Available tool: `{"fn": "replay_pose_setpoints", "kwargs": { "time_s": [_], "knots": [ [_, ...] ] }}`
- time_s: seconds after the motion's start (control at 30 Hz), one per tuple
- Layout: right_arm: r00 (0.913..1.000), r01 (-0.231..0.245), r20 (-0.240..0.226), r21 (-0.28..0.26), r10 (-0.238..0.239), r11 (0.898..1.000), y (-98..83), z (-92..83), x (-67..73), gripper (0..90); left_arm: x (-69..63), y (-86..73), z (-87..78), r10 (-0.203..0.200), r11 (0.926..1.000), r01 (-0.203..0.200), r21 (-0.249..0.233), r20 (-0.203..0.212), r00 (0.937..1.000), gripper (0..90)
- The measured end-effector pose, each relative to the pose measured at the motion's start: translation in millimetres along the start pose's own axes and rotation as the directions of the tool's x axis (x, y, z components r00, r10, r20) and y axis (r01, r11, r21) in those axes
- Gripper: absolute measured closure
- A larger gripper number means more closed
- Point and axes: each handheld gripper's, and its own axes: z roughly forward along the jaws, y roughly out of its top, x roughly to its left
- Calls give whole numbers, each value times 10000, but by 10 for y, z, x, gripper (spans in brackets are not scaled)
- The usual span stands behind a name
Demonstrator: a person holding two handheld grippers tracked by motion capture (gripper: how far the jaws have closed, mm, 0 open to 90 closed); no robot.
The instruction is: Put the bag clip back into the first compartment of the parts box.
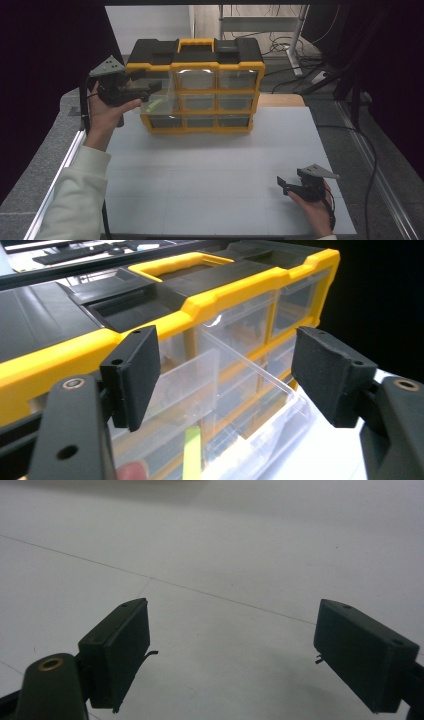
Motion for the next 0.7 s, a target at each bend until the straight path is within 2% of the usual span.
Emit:
{"fn": "replay_pose_setpoints", "kwargs": {
  "time_s": [0.47, 0.53, 0.7],
  "knots": [
    [10000, -49, 61, -6, 49, 10000, -1, 1, -4, 152, -110, -147, -136, -101, 9996, 115, -265, 521, 9986, 219],
    [10000, -71, 22, -25, 71, 10000, -1, 0, -8, 152, -128, -166, -155, 21, 9997, -11, -225, 465, 9989, 219],
    [10000, -50, 30, -52, 50, 10000, 2, -3, -8, 153, -199, -200, -200, 90, 9995, -68, -323, 686, 9976, 219]
  ]
}}
